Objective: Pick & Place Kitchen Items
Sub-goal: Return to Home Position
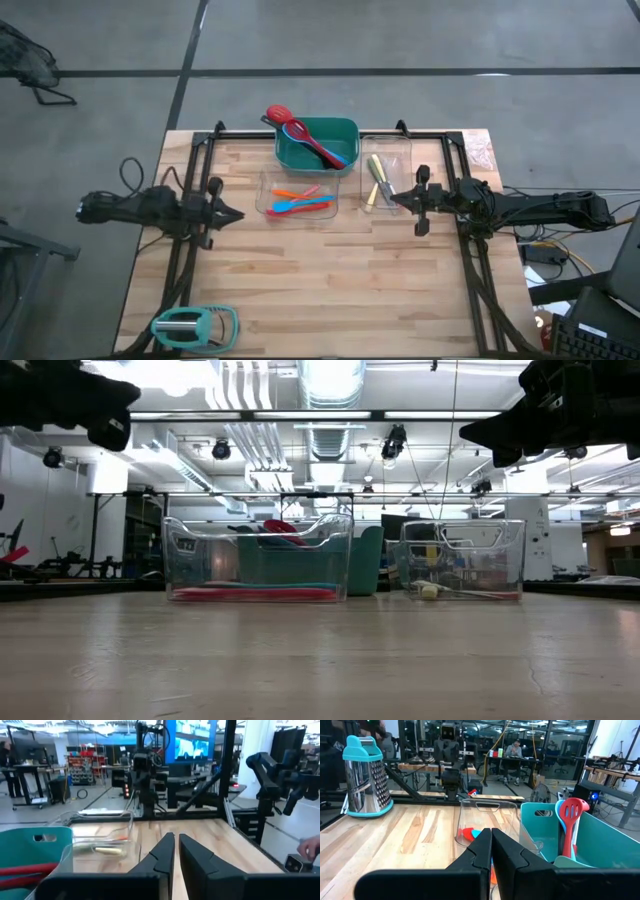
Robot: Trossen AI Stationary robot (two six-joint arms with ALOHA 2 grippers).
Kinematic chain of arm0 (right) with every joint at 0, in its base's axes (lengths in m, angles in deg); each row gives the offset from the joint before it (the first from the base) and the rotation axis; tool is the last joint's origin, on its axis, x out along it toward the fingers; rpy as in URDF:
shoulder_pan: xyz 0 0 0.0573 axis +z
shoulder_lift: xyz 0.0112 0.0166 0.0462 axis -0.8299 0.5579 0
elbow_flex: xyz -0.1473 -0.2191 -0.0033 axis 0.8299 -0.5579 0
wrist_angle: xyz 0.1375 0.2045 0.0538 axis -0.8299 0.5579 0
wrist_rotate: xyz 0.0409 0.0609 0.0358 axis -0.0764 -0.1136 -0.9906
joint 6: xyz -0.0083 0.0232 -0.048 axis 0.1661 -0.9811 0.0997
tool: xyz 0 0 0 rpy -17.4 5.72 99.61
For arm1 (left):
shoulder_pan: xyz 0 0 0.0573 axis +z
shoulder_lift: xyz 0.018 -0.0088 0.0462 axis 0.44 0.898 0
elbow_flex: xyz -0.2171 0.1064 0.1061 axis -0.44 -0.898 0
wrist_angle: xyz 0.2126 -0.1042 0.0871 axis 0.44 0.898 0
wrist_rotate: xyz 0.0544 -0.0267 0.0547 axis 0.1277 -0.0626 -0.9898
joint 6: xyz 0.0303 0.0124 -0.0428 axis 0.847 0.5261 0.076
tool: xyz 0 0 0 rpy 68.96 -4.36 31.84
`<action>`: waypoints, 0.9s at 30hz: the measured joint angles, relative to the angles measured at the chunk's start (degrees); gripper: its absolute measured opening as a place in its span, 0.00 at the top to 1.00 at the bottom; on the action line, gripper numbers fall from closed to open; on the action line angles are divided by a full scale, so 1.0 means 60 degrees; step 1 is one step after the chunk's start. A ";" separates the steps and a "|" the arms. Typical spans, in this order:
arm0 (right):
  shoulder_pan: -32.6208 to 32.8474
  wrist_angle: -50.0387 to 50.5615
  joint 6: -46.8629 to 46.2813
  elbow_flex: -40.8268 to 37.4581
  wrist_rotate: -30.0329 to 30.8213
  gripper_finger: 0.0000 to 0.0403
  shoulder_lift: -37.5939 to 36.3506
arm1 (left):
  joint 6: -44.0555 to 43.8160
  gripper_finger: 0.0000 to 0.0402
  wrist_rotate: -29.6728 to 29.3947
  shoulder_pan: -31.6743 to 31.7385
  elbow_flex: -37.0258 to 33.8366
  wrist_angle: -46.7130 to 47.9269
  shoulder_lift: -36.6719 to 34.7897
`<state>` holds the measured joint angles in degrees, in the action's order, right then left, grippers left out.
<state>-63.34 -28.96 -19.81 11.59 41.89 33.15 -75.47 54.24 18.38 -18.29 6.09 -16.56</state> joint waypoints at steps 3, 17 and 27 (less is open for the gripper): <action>0.0001 0.0000 0.0000 -0.0002 0.0003 0.98 0.0007 | 0.0146 0.92 -0.0001 0.0000 -0.0168 -0.0052 -0.0568; -0.0003 0.0000 0.0000 -0.0003 0.0001 0.98 0.0007 | 0.0420 0.92 -0.0193 0.0000 -0.0530 0.0352 -0.1181; -0.0002 0.0000 -0.0002 -0.0003 0.0001 0.98 0.0004 | 0.0334 0.92 -0.0681 0.0000 -0.1390 0.0327 -0.1177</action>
<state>-63.35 -28.96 -19.82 11.58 41.90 33.17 -73.46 50.16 18.38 -26.63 8.05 -23.62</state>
